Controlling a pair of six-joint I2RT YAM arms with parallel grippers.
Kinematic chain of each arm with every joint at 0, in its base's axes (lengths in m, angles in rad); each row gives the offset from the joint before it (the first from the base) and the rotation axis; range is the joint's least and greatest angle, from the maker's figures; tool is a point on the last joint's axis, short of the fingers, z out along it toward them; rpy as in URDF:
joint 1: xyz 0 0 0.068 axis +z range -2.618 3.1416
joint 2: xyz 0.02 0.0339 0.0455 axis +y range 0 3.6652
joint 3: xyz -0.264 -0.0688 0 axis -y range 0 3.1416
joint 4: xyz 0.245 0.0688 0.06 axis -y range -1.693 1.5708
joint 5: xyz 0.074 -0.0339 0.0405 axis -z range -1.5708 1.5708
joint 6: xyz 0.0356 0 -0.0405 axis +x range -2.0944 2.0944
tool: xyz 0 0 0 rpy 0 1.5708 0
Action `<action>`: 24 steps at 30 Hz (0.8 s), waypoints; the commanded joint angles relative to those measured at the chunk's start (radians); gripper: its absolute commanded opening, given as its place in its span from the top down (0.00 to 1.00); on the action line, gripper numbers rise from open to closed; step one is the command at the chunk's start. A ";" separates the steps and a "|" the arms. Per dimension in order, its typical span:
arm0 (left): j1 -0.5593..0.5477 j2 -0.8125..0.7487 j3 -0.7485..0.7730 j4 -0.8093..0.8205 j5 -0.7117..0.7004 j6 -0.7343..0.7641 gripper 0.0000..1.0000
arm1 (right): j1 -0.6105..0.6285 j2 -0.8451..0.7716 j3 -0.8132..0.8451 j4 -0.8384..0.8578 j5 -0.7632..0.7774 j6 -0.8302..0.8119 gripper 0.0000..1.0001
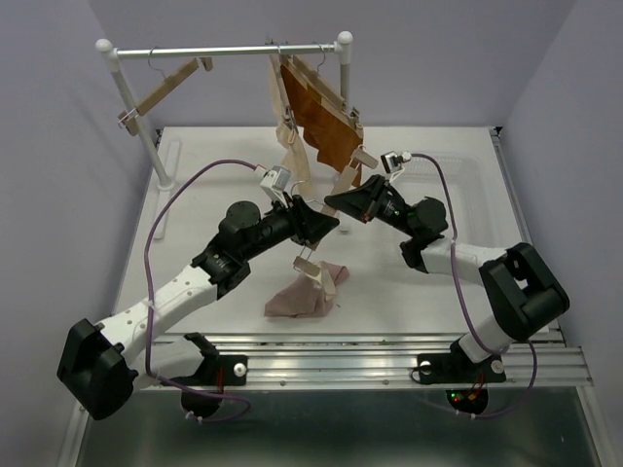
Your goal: Remove the underwear clipped to the hanger
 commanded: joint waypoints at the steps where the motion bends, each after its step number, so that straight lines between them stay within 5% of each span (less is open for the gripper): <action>1: -0.010 -0.018 0.006 0.028 0.051 0.020 0.44 | 0.012 -0.040 -0.033 0.216 0.064 -0.088 0.99; 2: -0.010 -0.023 0.003 0.014 0.042 0.023 0.23 | 0.012 -0.052 -0.035 0.210 0.059 -0.097 0.99; 5: -0.010 -0.060 -0.004 -0.006 0.031 0.031 0.13 | 0.012 -0.065 -0.035 0.195 0.053 -0.096 0.99; 6: -0.010 -0.081 -0.008 -0.012 0.026 0.037 0.02 | 0.012 -0.066 -0.036 0.196 0.051 -0.081 0.99; 24: 0.026 -0.308 -0.102 -0.231 -0.112 0.014 0.01 | -0.006 -0.204 -0.022 0.015 0.068 -0.191 0.99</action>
